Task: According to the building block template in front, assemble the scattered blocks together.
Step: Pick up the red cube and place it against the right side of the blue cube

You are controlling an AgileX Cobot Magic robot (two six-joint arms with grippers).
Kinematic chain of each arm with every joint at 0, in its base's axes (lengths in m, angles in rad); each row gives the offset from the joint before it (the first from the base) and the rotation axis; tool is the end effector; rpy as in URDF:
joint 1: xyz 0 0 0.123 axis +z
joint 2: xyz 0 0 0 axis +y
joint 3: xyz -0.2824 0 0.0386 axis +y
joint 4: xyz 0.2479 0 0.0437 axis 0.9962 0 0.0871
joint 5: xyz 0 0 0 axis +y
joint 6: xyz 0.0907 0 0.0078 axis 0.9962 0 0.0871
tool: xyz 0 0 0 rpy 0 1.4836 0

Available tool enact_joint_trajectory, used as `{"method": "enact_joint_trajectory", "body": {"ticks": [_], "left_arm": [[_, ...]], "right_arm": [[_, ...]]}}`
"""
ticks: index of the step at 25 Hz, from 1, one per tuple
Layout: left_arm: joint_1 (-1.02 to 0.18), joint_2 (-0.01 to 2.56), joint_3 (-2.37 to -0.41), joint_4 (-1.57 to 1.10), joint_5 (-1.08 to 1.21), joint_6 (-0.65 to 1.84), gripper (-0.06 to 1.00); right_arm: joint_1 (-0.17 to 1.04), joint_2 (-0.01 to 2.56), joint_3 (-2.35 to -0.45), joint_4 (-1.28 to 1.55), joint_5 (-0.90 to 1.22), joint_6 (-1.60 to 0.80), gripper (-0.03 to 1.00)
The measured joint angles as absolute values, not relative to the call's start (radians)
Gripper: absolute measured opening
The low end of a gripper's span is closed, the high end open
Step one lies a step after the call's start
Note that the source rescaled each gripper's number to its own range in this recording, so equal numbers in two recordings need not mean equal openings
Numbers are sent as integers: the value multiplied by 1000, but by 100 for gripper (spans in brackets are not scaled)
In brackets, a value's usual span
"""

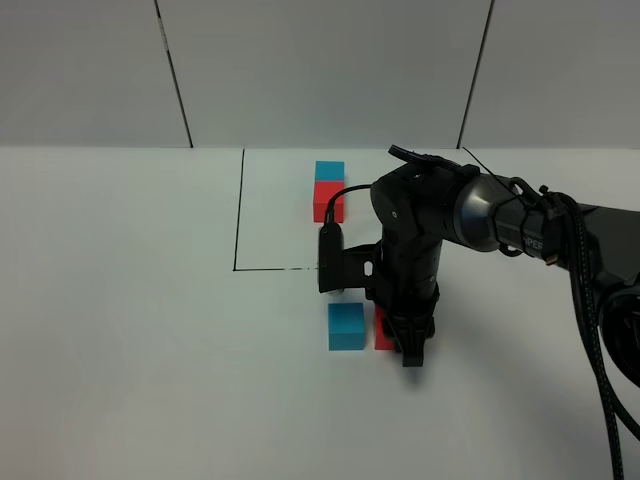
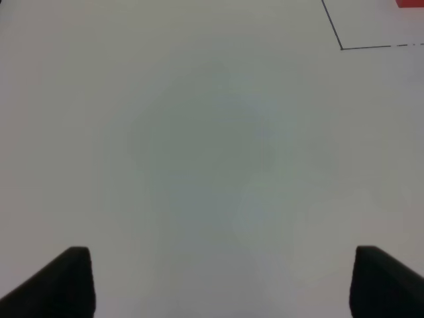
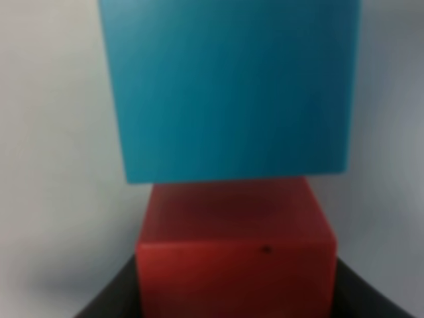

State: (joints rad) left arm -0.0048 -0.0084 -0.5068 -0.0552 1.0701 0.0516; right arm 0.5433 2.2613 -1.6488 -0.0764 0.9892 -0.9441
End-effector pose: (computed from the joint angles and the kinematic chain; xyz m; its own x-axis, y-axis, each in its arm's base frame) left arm -0.0074 -0.0044 0.2783 -0.4489 0.0272 -0.8932 0.0593 0.9982 0.0006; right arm 0.3819 0.2239 0.1187 -0.0441 -0.9988 0.0213 -0.9956 0.0422 -0.0832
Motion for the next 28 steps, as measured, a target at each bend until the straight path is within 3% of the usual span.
{"method": "enact_joint_trajectory", "body": {"ticks": [28], "left_arm": [[-5,-8,-507,-54,1070,52,65]], "right_arm": [[563,2278,-1654,-56,944,-963,2]]}}
